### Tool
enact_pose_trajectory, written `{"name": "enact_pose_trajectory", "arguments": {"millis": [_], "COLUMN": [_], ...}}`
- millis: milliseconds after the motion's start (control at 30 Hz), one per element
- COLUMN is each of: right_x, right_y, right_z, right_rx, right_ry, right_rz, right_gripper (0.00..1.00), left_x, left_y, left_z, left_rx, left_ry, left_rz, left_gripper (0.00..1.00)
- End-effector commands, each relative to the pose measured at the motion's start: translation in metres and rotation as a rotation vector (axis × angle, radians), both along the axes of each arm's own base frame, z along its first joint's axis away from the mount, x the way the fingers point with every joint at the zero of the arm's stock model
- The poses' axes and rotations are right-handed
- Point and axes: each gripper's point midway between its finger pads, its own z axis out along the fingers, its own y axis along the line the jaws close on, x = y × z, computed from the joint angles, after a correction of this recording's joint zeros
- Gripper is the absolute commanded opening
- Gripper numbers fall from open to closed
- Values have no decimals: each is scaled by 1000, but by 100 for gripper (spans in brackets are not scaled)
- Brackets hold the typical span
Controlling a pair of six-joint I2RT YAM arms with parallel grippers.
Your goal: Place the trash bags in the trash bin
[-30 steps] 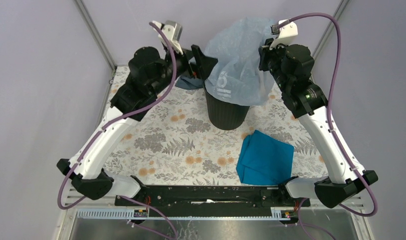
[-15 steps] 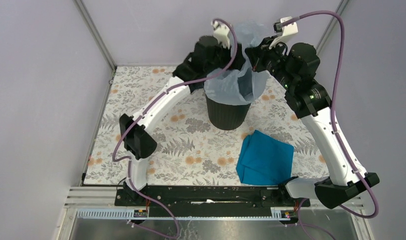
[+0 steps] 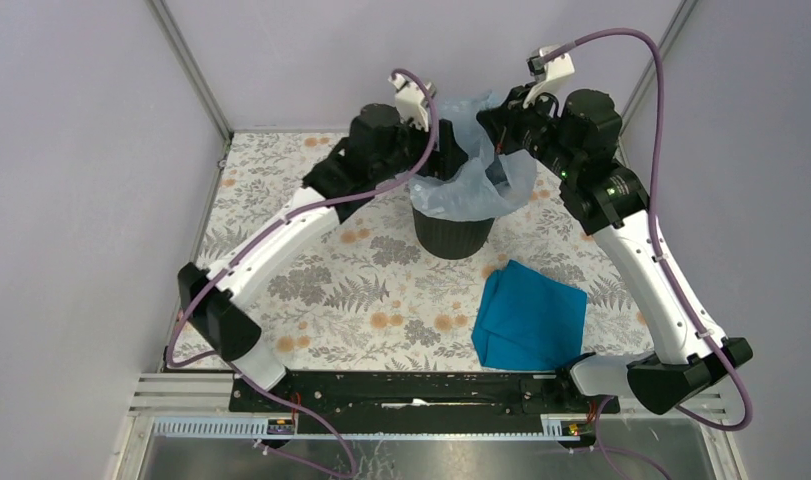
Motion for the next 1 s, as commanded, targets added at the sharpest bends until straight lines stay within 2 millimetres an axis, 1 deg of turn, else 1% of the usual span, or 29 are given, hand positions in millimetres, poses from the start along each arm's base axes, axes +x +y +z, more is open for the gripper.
{"name": "enact_pose_trajectory", "arguments": {"millis": [0, 67, 100, 167, 233, 300, 333, 367, 433, 500, 533, 600, 633, 667, 700, 800, 867, 933, 967], "right_x": [-2, 8, 11, 15, 22, 33, 37, 39, 42, 44, 44, 44, 43, 41, 40, 32, 26, 22, 21], "right_y": [-12, -33, -39, -42, -42, -43, -44, -44, -44, -42, -41, -37, -36, -34, -33, -31, -30, -28, -28], "right_z": [1, 0, 0, 5, 9, 9, 9, 10, 11, 11, 11, 11, 11, 12, 11, 11, 10, 6, 4], "right_rx": [-28, -15, -6, 13, 21, 17, 17, 17, 29, 44, 49, 60, 61, 63, 62, 63, 58, 44, 34], "right_ry": [-36, -7, 1, 5, 10, 25, 31, 35, 38, 40, 43, 50, 53, 55, 59, 63, 61, 62, 67], "right_rz": [-44, -185, -226, -257, -280, -309, -324, -334, -344, -340, -337, -322, -312, -300, -294, -264, -242, -221, -211], "right_gripper": [0, 0, 0, 0, 0, 0, 0, 0, 0, 0, 0, 0, 0, 0, 0, 0, 0, 0, 0], "left_x": [-14, -16, -19, -30, -52, -83, -101, -118, -141, -157, -164, -174, -177, -174, -164, -111, -80, -56, -43], "left_y": [17, 31, 38, 49, 53, 52, 49, 45, 34, 18, 6, -15, -24, -31, -36, -38, -37, -36, -32], "left_z": [72, 84, 89, 99, 110, 118, 118, 116, 102, 86, 76, 66, 62, 59, 53, 34, 25, 21, 18], "left_rx": [-67, -65, -67, -82, -103, -124, -131, -137, -148, -148, -144, -137, -135, -132, -125, -89, -63, -27, 1], "left_ry": [-128, -142, -149, -172, -203, -237, -245, -245, -215, -170, -148, -135, -136, -132, -114, -52, -54, -49, -49], "left_rz": [-9, 32, 43, 35, -33, -154, -242, -321, -434, -504, -534, -565, -573, -555, -504, -246, -136, -63, -16], "left_gripper": [80, 84, 87, 96, 99, 99, 97, 91, 86, 79, 76, 68, 67, 67, 65, 65, 65, 65, 65]}}
